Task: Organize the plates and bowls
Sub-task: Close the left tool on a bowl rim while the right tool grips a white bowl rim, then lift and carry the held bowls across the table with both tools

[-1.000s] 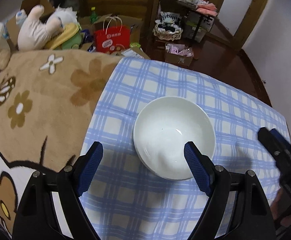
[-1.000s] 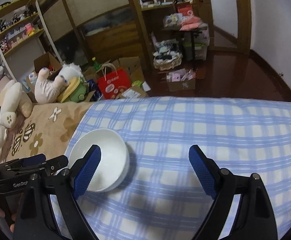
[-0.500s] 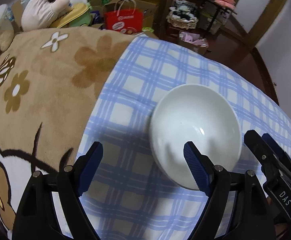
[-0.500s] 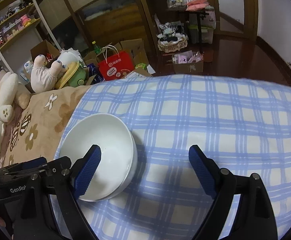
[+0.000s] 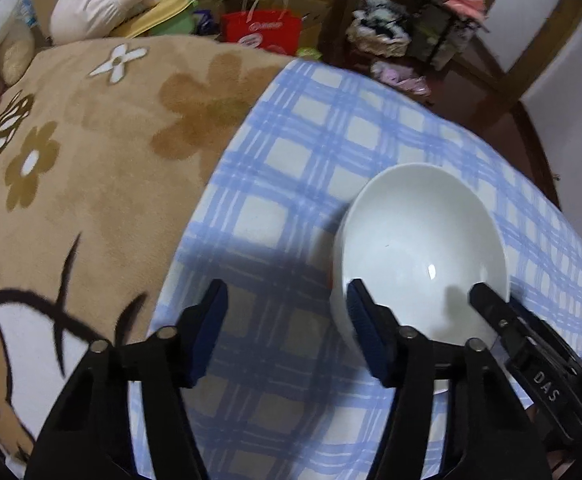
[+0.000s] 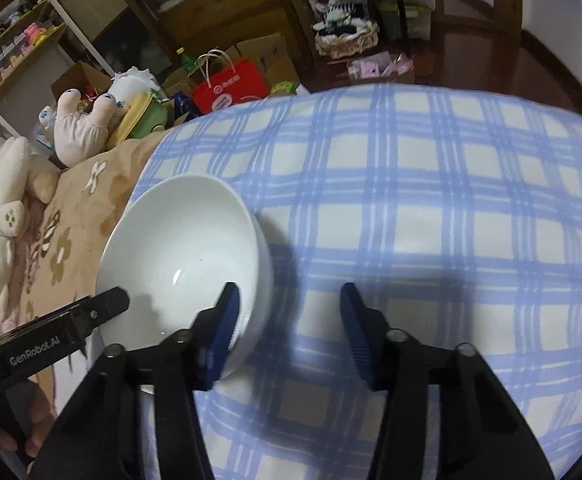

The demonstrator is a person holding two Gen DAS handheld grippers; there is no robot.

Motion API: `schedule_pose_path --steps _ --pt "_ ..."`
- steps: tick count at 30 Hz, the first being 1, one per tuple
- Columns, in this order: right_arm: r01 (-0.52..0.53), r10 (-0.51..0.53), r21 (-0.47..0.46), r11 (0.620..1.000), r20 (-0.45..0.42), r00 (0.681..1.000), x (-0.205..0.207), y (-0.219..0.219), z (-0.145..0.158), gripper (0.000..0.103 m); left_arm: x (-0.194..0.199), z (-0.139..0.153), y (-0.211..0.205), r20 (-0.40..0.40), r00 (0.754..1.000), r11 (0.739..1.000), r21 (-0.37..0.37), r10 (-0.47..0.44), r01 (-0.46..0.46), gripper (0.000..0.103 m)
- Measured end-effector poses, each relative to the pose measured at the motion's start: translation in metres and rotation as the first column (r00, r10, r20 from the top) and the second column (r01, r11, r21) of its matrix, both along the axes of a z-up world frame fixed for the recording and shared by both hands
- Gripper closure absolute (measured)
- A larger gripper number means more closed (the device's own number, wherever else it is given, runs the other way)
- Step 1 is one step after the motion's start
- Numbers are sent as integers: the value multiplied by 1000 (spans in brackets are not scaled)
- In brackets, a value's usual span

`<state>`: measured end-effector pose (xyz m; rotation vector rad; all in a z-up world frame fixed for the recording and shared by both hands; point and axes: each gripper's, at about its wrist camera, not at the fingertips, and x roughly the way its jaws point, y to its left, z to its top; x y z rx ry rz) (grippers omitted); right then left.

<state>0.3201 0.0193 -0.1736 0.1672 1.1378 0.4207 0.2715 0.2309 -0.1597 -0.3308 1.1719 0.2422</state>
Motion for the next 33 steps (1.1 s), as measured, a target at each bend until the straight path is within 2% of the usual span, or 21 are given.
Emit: schedule_pose_path --steps 3,7,10,14,18,25,33 --pt "0 0 -1 1000 -16 1000 -1 0 -3 56 1 -2 -6 1 1000 1000 19 -22 22 53" --pt "3 -3 -2 1000 -35 999 -4 0 -7 63 3 -8 -9 -8 999 998 -44 -37 37 68" --pt "-11 10 -3 1000 -67 998 -4 4 -11 80 4 -12 -14 -16 998 994 -92 -59 58 73" --pt "-22 19 -39 999 -72 997 -9 11 -15 92 7 -14 -24 -19 997 992 -99 -76 73 84" --pt "0 -2 -18 1000 -79 997 -13 8 -16 93 7 -19 -26 -13 997 991 -109 -73 71 92" --pt "15 -16 -15 1000 -69 997 -24 4 -10 92 1 -13 -25 1 999 988 -142 -55 54 93" --pt "40 -40 -24 999 -26 999 -45 -18 15 91 -12 15 -47 57 993 983 -152 -99 106 93"
